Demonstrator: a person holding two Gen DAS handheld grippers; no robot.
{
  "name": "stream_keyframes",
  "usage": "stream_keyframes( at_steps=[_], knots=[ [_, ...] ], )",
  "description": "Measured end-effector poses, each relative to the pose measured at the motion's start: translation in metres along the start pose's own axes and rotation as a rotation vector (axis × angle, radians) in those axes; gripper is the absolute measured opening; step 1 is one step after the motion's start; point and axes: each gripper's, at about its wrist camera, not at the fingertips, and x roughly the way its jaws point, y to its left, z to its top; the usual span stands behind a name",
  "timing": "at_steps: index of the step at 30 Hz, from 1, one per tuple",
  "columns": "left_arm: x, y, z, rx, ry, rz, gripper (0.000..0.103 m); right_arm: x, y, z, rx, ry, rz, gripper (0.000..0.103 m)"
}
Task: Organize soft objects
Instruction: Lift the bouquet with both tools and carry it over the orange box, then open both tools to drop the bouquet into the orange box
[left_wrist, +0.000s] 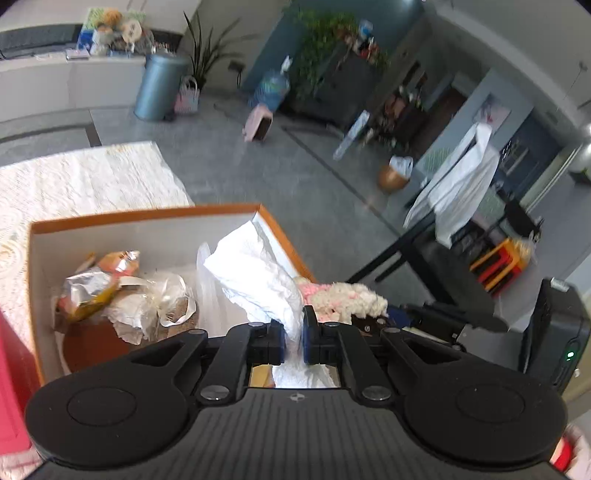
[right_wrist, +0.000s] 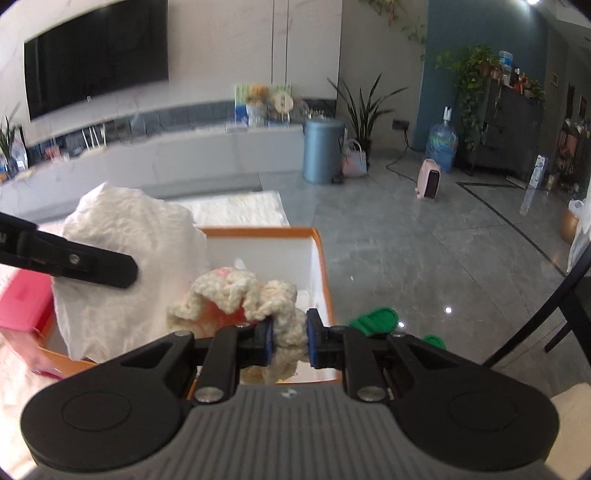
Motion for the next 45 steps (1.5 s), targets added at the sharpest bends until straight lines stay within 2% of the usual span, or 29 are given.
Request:
stream_keyframes(
  at_steps=[10, 22, 26, 27, 30, 37, 40, 45],
  knots=[
    [0.052, 0.02, -0.002, -0.014, 0.141, 0.054, 0.009, 0.061, 0.011, 0.005, -0.185, 0.15, 0.005, 0.017],
    [0.073, 0.035, -0.008, -0.032, 0.226, 0.095, 0.011, 0.09, 0.018, 0.0, -0.238, 0.26, 0.03, 0.022],
    [0.067, 0.032, -0.008, -0.024, 0.2, 0.092, 0.019, 0.09, 0.02, 0.0, -0.252, 0.265, 0.036, 0.024],
    [0.065, 0.032, -0.008, -0.026, 0.195, 0.092, 0.026, 0.088, 0.021, 0.0, -0.253, 0.261, 0.038, 0.025],
    [0.055, 0.029, -0.006, -0.015, 0.168, 0.107, 0.035, 0.081, 0.021, 0.004, -0.256, 0.241, 0.028, 0.037],
    [0.024, 0.022, -0.001, 0.005, 0.103, 0.121, 0.04, 0.058, 0.021, 0.012, -0.228, 0.202, 0.024, 0.04],
    [0.007, 0.016, -0.002, 0.027, 0.07, 0.144, 0.04, 0.045, 0.023, 0.014, -0.206, 0.178, 0.026, 0.049],
    [-0.02, 0.005, -0.008, 0.082, 0.009, 0.19, 0.04, 0.019, 0.032, 0.013, -0.156, 0.132, 0.041, 0.052]
  ],
)
